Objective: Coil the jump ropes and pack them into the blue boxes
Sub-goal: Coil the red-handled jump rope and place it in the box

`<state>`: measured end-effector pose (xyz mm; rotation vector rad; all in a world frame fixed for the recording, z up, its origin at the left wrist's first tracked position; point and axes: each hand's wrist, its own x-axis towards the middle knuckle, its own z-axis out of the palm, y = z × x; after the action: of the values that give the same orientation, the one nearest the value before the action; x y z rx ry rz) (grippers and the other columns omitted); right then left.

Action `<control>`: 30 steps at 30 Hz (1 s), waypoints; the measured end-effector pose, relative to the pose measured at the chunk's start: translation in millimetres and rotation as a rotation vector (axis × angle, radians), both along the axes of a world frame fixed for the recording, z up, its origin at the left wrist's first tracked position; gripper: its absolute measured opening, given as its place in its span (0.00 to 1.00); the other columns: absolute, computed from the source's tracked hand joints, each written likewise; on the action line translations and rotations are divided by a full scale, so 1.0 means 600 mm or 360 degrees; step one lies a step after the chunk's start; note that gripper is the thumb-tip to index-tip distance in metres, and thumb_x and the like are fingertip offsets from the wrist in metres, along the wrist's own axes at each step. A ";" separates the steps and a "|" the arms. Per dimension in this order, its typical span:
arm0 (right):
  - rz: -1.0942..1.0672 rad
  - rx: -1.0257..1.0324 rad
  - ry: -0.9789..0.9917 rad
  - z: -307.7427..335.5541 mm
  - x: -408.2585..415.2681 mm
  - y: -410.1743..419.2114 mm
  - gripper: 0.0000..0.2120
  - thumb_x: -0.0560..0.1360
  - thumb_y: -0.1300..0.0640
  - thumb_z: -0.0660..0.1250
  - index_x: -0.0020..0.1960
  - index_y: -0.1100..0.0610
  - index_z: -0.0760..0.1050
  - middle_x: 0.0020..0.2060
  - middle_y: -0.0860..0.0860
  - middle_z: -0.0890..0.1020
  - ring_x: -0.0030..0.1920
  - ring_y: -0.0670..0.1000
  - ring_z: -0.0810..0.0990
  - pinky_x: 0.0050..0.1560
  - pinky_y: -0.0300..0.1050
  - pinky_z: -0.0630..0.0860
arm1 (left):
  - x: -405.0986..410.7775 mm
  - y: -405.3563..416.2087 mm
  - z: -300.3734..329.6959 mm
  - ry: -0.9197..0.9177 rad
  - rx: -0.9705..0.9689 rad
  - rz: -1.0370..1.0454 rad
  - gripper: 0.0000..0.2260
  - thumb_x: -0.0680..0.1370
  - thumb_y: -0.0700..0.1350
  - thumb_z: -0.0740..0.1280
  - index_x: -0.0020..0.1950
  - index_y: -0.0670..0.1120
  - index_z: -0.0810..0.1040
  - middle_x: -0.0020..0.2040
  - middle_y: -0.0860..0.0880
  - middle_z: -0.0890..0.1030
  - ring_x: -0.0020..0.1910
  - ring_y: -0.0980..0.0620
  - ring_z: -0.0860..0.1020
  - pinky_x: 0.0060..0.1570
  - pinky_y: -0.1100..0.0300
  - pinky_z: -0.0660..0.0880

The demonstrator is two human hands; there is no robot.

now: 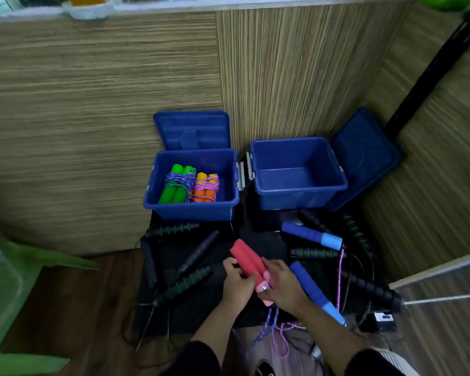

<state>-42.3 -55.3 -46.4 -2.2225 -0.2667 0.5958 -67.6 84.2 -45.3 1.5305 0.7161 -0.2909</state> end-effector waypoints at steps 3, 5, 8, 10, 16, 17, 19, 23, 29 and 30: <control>-0.0013 0.0024 0.0045 -0.010 -0.005 -0.013 0.41 0.63 0.59 0.75 0.73 0.54 0.62 0.56 0.48 0.65 0.58 0.46 0.68 0.54 0.19 0.58 | -0.017 0.010 0.011 -0.0055 0.0443 -0.0297 0.18 0.72 0.42 0.73 0.54 0.50 0.65 0.51 0.47 0.76 0.50 0.44 0.78 0.51 0.53 0.76; -0.0023 0.0046 0.0067 -0.011 -0.009 -0.018 0.41 0.61 0.56 0.73 0.72 0.54 0.64 0.53 0.49 0.64 0.57 0.48 0.69 0.54 0.20 0.61 | -0.019 0.021 0.012 -0.0159 0.0878 -0.0488 0.24 0.71 0.46 0.74 0.61 0.45 0.66 0.59 0.46 0.69 0.58 0.46 0.72 0.55 0.55 0.73; 0.0013 0.0012 0.0047 -0.014 -0.013 -0.026 0.40 0.62 0.58 0.74 0.72 0.53 0.63 0.53 0.49 0.67 0.56 0.48 0.70 0.55 0.28 0.64 | -0.009 0.042 0.011 -0.0417 0.1539 -0.1010 0.32 0.72 0.55 0.69 0.72 0.47 0.63 0.68 0.47 0.64 0.67 0.45 0.65 0.59 0.51 0.73; 0.0021 0.0024 0.0018 -0.016 -0.015 -0.031 0.39 0.63 0.57 0.76 0.71 0.50 0.65 0.55 0.50 0.71 0.57 0.48 0.71 0.57 0.33 0.65 | 0.002 0.057 0.008 -0.0784 0.1710 -0.1380 0.29 0.71 0.60 0.66 0.70 0.51 0.69 0.69 0.49 0.71 0.69 0.46 0.69 0.62 0.42 0.72; 0.0120 -0.0070 0.0087 -0.022 -0.025 -0.050 0.49 0.60 0.50 0.80 0.75 0.53 0.59 0.65 0.48 0.67 0.65 0.47 0.64 0.67 0.37 0.61 | 0.007 0.069 0.002 -0.0854 0.1897 -0.1914 0.25 0.66 0.65 0.67 0.59 0.55 0.79 0.58 0.51 0.82 0.59 0.47 0.79 0.57 0.34 0.72; 0.0182 -0.0117 0.0079 -0.024 -0.027 -0.053 0.51 0.60 0.52 0.80 0.76 0.53 0.56 0.66 0.49 0.65 0.66 0.47 0.63 0.66 0.34 0.58 | 0.007 0.067 0.002 -0.0833 0.1895 -0.1951 0.27 0.63 0.64 0.70 0.59 0.54 0.79 0.57 0.50 0.82 0.57 0.46 0.80 0.56 0.36 0.73; 0.0249 -0.0191 0.0032 -0.028 -0.030 -0.056 0.51 0.61 0.55 0.79 0.76 0.53 0.53 0.67 0.51 0.64 0.66 0.48 0.63 0.64 0.31 0.56 | 0.001 0.063 0.003 -0.0806 0.1908 -0.1990 0.31 0.60 0.62 0.73 0.60 0.53 0.78 0.55 0.49 0.81 0.54 0.44 0.81 0.54 0.39 0.75; 0.0178 -0.0206 -0.0020 -0.025 -0.028 -0.051 0.47 0.63 0.55 0.78 0.75 0.54 0.57 0.67 0.52 0.66 0.68 0.50 0.64 0.67 0.33 0.57 | -0.005 0.067 0.001 -0.0823 0.1904 -0.1998 0.31 0.63 0.60 0.71 0.64 0.53 0.72 0.56 0.49 0.79 0.52 0.46 0.78 0.54 0.41 0.74; 0.0163 -0.0260 -0.0121 -0.020 -0.028 -0.051 0.43 0.67 0.59 0.75 0.75 0.49 0.57 0.61 0.48 0.63 0.63 0.47 0.63 0.67 0.32 0.58 | -0.007 0.076 -0.027 -0.0657 0.1961 -0.2131 0.32 0.76 0.63 0.59 0.77 0.51 0.59 0.70 0.45 0.69 0.65 0.42 0.71 0.63 0.42 0.66; 0.0175 -0.0275 -0.0146 -0.019 -0.028 -0.050 0.42 0.67 0.59 0.74 0.75 0.49 0.57 0.59 0.48 0.63 0.61 0.46 0.63 0.64 0.31 0.58 | -0.009 0.075 -0.029 -0.0642 0.1984 -0.2160 0.34 0.76 0.64 0.59 0.78 0.50 0.57 0.72 0.45 0.68 0.66 0.41 0.69 0.62 0.42 0.66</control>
<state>-59.0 -85.2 -58.0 -2.4173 -0.3999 0.5958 -72.9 129.4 -62.5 2.9863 -0.7907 -0.5352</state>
